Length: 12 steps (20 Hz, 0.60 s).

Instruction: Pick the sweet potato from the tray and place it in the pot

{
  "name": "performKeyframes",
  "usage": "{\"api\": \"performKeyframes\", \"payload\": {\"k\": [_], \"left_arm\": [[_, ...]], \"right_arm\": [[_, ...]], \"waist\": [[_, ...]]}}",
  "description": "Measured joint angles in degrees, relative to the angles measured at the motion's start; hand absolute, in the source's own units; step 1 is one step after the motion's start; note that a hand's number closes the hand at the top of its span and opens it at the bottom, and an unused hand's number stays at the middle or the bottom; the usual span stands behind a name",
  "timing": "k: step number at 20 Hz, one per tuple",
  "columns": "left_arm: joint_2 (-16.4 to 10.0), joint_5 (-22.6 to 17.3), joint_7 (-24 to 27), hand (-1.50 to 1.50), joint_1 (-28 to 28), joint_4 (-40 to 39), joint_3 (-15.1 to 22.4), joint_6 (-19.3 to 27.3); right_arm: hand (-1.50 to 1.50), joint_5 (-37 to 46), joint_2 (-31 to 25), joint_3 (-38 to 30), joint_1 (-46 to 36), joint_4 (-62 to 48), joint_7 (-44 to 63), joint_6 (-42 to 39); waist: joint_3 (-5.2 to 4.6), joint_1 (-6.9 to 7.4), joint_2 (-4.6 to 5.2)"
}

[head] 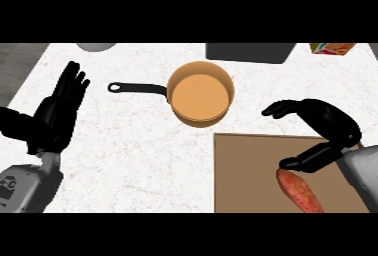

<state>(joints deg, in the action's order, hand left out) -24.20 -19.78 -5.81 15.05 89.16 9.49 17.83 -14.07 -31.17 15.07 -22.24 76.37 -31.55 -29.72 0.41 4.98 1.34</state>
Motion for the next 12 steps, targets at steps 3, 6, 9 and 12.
{"api": "performKeyframes", "payload": {"k": [3,6,9,12], "left_arm": [[0.2,0.3,0.1,0.0,-0.6,0.0,-0.3,0.4],[0.0,0.6,-0.6,0.0,-0.1,0.0,-0.8,0.9],[-0.4,0.7,-1.0,0.0,-0.1,0.2,-1.3,1.0],[0.2,1.0,-1.1,0.0,-0.1,-0.3,-1.2,1.4]], "right_arm": [[-1.5,1.2,-1.7,-0.1,-2.5,-5.0,-5.6,-2.9],[-1.5,3.1,-4.3,0.9,-5.2,-7.5,-7.9,-3.8],[-1.5,6.1,-7.9,4.0,-7.7,-6.9,-8.1,-4.6],[-1.5,10.1,-11.2,8.5,-10.5,-4.1,-7.4,-5.2]], "waist": [[-0.05,-0.59,-0.08],[-0.1,-1.1,-0.21],[-0.16,-1.33,-0.4],[-0.24,-1.75,-0.56]]}}
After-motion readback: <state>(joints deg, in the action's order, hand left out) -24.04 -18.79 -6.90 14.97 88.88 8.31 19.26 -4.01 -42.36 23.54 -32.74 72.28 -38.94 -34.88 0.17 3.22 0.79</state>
